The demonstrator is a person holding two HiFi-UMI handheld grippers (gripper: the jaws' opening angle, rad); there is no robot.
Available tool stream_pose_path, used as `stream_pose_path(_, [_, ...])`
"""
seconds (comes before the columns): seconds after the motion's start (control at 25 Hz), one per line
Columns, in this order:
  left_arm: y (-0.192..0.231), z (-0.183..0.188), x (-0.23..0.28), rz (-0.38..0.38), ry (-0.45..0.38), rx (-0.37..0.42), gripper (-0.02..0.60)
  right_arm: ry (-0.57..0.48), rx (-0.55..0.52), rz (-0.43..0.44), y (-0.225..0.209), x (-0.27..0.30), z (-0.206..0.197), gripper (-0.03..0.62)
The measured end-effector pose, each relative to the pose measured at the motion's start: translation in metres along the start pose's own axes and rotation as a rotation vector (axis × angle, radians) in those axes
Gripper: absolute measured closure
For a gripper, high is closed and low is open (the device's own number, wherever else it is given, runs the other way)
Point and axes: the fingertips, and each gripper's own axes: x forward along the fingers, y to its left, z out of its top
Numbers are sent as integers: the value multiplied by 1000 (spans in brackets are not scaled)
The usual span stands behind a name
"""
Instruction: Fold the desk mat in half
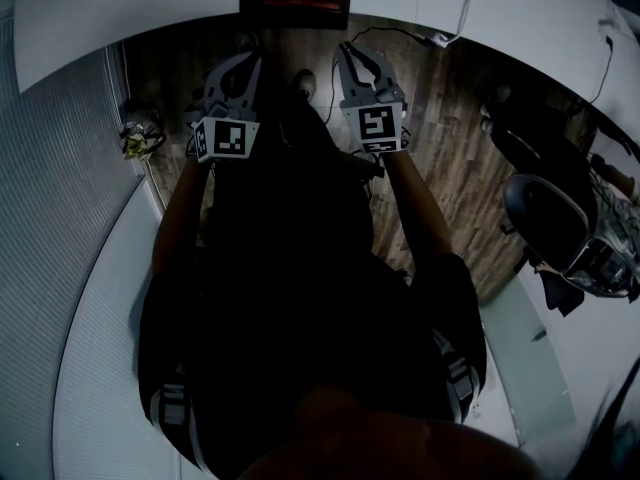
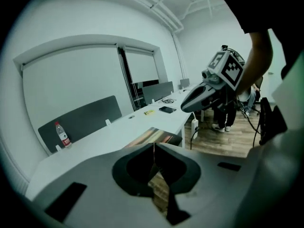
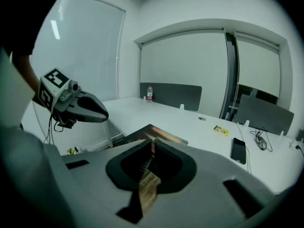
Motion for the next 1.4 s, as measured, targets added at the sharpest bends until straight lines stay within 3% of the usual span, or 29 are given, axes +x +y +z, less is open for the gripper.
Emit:
stream_pose_path(0.16, [-3, -32, 22, -74, 91, 90, 562, 97, -151, 21, -1, 20, -26, 534])
stream_pose_path(0.28, [-8, -58, 36, -142, 166, 130, 462, 153, -271, 30, 0, 33, -41, 522])
stream_pose_path(0.36, [-7, -72, 46, -158, 199, 168, 436, 183, -345, 43, 0, 41, -54, 516])
stream_pose_path(0.6, [-3, -103, 66, -159, 280, 460, 403, 273, -667, 45, 5, 65, -96, 465])
stream_pose_path(0.88, [-2, -127, 91, -163, 338, 691, 361, 333, -812, 22, 2, 85, -123, 422])
stream_pose_path(1.08, [2, -135, 103, -107, 362, 687, 354, 396, -956, 13, 2, 98, -146, 341])
stream_pose_path(1.4, [1, -137, 110, -69, 353, 681, 354, 421, -1069, -53, -4, 116, -154, 353])
